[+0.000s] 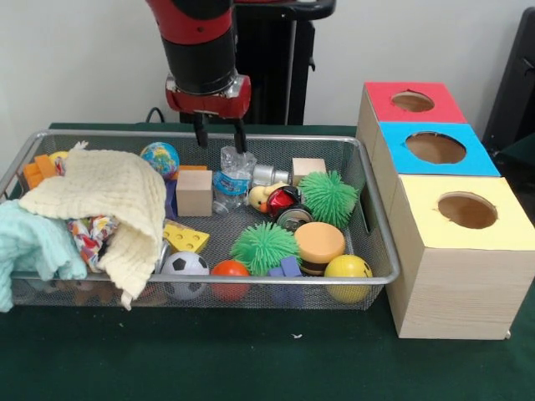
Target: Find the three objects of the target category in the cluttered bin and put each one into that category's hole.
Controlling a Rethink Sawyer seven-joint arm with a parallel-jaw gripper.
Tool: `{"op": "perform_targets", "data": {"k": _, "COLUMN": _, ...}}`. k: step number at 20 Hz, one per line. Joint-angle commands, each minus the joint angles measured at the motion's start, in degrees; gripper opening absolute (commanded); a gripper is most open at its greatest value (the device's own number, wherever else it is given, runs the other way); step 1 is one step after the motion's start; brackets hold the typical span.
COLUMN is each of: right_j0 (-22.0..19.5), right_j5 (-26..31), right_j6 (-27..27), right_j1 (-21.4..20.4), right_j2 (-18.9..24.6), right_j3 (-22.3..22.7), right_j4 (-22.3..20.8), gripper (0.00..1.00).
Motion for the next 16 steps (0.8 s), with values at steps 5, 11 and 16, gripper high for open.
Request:
{"op": "perform_targets", "data": {"k": 5, "right_j0": 1.81, "right_j5": -7.45, "right_j6": 11.46, "right_j1": 2.32, "right_j2": 5.04, "right_j3": 3.74, "right_j4": 3.99, "gripper": 1.00}}
{"op": "perform_targets", "data": {"k": 11, "right_j0": 1.26, "right_j5": -10.42, "right_j6": 10.22, "right_j1": 4.06, "right_j2": 5.37, "right_j3": 3.66, "right_j4": 3.34, "gripper": 1.00}}
{"op": "perform_targets", "data": {"k": 16, "right_j0": 5.68, "right_j5": -5.59, "right_j6": 5.81, "right_j1": 5.37, "right_j2": -0.22, "right_j3": -1.58, "right_j4": -3.38, "gripper": 1.00}}
